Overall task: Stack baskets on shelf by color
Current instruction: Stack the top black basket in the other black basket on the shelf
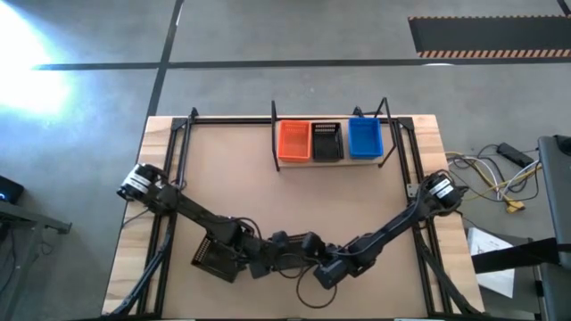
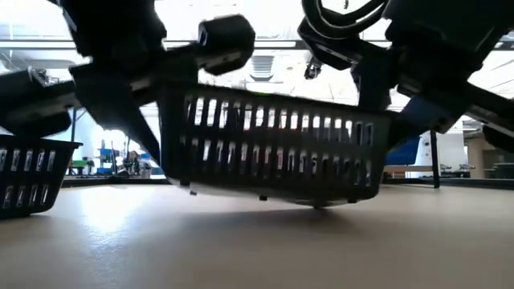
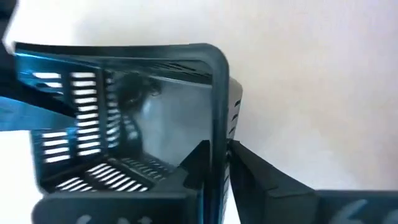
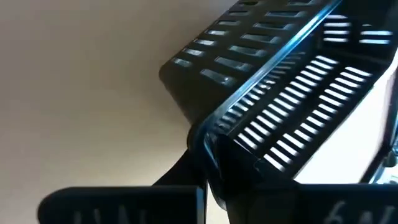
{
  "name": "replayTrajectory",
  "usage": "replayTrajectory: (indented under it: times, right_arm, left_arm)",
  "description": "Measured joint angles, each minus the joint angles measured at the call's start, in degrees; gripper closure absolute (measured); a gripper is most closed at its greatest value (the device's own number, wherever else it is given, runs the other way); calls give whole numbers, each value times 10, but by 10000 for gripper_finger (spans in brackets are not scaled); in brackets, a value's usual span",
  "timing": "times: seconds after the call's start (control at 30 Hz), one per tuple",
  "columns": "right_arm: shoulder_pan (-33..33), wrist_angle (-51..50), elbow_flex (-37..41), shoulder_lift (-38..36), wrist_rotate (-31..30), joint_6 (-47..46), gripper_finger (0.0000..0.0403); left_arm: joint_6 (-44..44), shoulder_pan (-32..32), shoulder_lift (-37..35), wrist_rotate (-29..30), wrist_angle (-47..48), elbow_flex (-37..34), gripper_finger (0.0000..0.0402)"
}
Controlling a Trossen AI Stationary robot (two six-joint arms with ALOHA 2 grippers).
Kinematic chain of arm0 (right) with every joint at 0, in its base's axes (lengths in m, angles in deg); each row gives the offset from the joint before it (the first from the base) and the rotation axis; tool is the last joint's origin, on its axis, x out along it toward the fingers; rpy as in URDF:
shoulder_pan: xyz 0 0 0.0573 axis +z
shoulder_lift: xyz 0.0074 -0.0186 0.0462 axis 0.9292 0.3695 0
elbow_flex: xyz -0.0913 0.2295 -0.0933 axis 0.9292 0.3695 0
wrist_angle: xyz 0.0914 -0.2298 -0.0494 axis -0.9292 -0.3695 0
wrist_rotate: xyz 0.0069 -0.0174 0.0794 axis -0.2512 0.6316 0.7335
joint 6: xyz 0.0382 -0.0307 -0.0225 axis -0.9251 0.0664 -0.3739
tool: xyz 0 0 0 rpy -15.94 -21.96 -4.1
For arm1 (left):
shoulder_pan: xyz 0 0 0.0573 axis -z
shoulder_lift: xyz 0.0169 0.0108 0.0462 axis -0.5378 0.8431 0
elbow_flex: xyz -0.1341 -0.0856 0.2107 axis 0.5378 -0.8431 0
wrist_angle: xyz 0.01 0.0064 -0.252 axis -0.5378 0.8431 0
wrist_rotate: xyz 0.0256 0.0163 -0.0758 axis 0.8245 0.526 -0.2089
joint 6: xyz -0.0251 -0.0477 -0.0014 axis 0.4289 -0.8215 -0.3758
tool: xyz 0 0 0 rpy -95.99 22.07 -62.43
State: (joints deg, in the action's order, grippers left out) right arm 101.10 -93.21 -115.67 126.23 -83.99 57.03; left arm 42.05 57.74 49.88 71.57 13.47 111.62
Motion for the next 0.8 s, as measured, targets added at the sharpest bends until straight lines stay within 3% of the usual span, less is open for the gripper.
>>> replayTrajectory:
  times: [0.57, 0.8]
  right_arm:
    - [9, 21, -2, 12, 28, -40, 390]
    - [7, 32, -2, 12, 21, -101, 390]
  left_arm:
    - [8, -43, -81, -17, 26, 34, 294]
    - [-39, -46, -135, 25, 10, 34, 290]
